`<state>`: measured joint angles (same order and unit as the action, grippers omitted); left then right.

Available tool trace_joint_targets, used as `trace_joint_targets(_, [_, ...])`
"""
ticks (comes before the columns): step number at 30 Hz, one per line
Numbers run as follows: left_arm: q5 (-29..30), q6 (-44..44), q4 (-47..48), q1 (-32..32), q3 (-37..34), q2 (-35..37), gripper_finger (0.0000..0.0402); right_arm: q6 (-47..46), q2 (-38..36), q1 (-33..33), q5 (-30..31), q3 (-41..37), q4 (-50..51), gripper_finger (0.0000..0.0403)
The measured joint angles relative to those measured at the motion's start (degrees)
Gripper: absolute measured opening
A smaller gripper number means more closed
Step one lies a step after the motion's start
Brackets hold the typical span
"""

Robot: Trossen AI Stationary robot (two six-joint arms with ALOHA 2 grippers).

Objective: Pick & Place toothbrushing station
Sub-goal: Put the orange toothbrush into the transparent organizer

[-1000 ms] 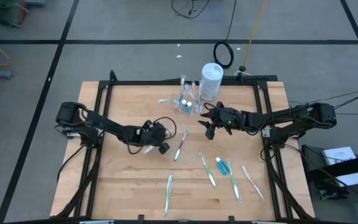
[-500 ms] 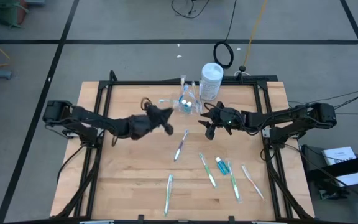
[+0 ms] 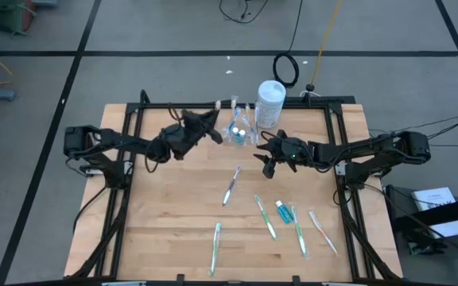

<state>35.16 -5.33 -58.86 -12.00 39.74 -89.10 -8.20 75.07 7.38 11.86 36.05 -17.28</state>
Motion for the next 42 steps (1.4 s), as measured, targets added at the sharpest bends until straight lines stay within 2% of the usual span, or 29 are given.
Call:
trace_joint_targets(6, [-11.3,4.1,-10.4,-3.9,2.8,-7.7,0.003,0.0,0.0,0.0,0.0,0.0,-0.2,0.0155])
trace_joint_targets(8, [-12.5,7.9,-11.5,-4.4,4.8,-10.6,0.003,0.0,0.0,0.0,0.0,0.0,-0.2,0.0155])
trace_joint_targets(15, [-10.0,16.0,-12.0,-4.6,12.0,-18.9,0.0031,0.8,0.0,0.0,0.0,0.0,0.0,0.0155])
trace_joint_targets(20, [-3.4,20.7,-11.9,-4.9,13.8,-21.7,0.0031,1.9,0.0,0.0,0.0,-1.3,-0.9,0.0155])
trace_joint_targets(27, [-4.6,14.0,-10.3,-7.3,13.8,-21.9,0.0031,1.8,0.0,0.1,0.0,-4.9,-2.4,0.0155])
trace_joint_targets(35, [-5.1,12.4,-1.1,-6.9,13.8,-21.9,0.0031,1.4,0.0,0.1,0.0,-6.5,-9.6,0.0155])
trace_joint_targets(42, [-4.6,14.0,-1.3,-4.5,13.8,-21.9,0.0031,1.4,0.0,0.1,0.0,-6.5,-9.5,0.0155])
